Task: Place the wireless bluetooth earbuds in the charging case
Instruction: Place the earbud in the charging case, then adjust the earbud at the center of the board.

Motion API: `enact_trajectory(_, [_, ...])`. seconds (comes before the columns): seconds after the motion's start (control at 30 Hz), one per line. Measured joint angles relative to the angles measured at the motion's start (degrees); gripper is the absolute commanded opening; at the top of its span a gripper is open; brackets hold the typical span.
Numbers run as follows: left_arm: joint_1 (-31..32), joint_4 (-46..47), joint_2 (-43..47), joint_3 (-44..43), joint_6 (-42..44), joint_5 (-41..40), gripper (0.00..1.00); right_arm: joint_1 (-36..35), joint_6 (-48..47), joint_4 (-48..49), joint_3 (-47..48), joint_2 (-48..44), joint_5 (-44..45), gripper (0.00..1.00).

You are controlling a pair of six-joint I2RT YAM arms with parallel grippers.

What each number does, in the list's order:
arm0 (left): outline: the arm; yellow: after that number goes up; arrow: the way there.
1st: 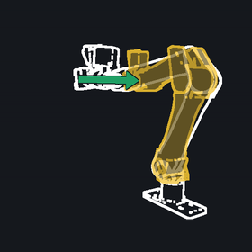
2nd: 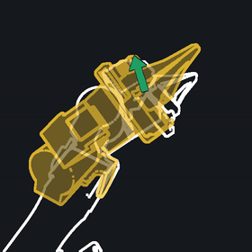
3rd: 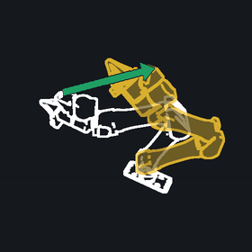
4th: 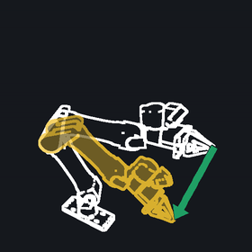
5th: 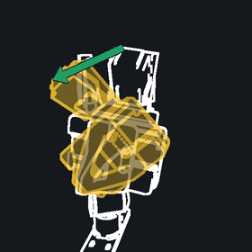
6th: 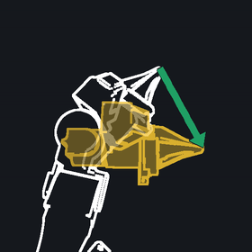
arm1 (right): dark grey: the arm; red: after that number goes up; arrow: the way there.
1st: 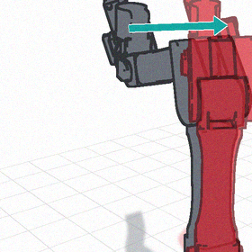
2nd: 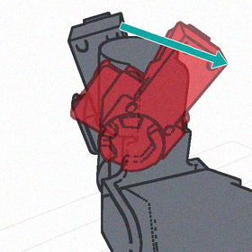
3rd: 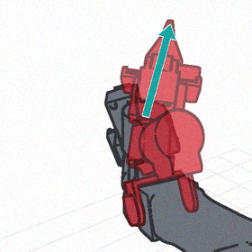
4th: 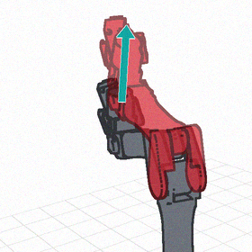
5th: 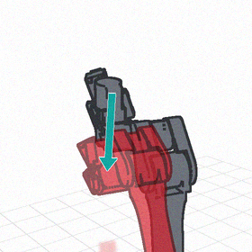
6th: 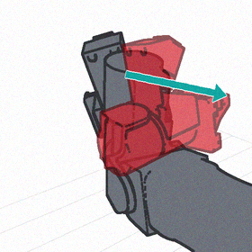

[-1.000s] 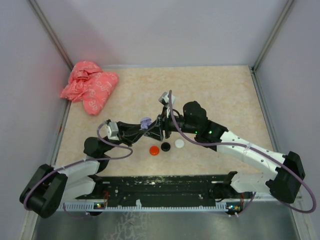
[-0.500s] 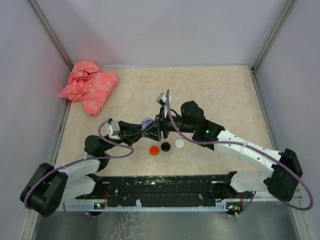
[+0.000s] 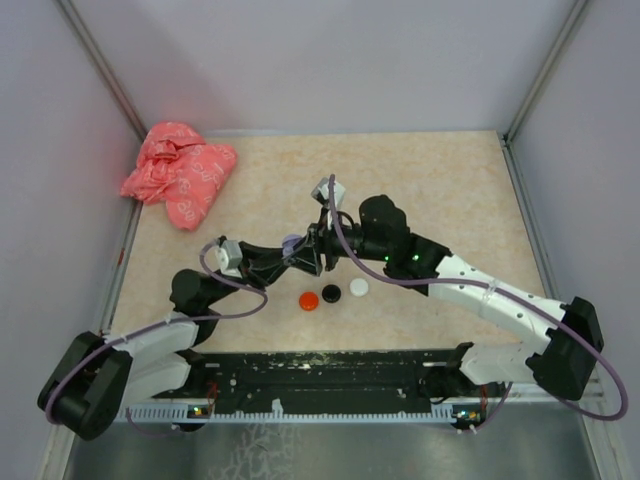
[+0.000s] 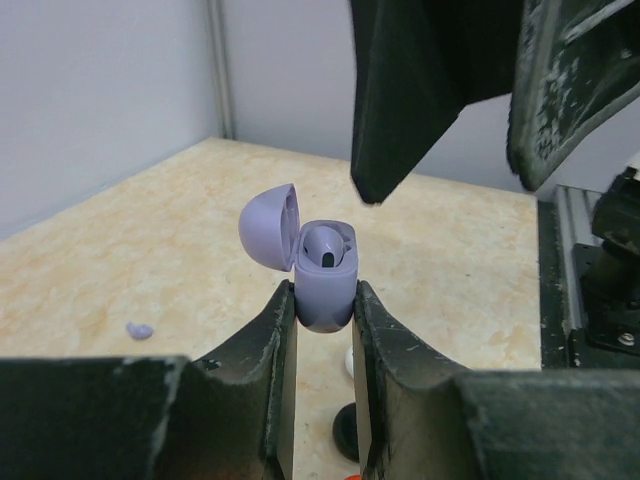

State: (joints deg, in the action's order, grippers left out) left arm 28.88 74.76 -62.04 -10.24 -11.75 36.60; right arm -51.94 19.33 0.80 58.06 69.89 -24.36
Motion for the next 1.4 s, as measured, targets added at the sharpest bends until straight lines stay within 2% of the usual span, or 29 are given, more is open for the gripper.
enact_trajectory(0.23, [-0.04,-14.51,5.18,0.81,3.37,-12.37,0.00,4.50,-4.42,-6.34,2.05,0.39,7.08,0.49])
enact_trajectory(0.43, [-0.72,-21.03,5.42,1.42,5.79,-16.90,0.00,10.03,-7.78,-7.82,2.08,7.04,14.40,0.47])
enact_trajectory(0.73, [-3.91,-22.51,1.66,2.99,7.52,-17.07,0.00,16.13,-12.63,-6.03,5.35,22.62,21.44,0.43])
enact_trajectory(1.0, [-5.62,-22.58,0.96,3.37,7.50,-16.00,0.00,17.97,-15.15,-3.13,15.63,39.30,25.97,0.41])
enact_trajectory(1.2, [-6.27,-22.88,0.96,3.37,7.50,-15.19,0.00,18.01,-15.34,-3.50,21.77,47.43,28.81,0.39])
enact_trajectory(1.4, [-6.56,-23.67,0.96,3.37,7.48,-14.47,0.00,18.12,-15.32,-3.82,25.07,50.71,30.84,0.36])
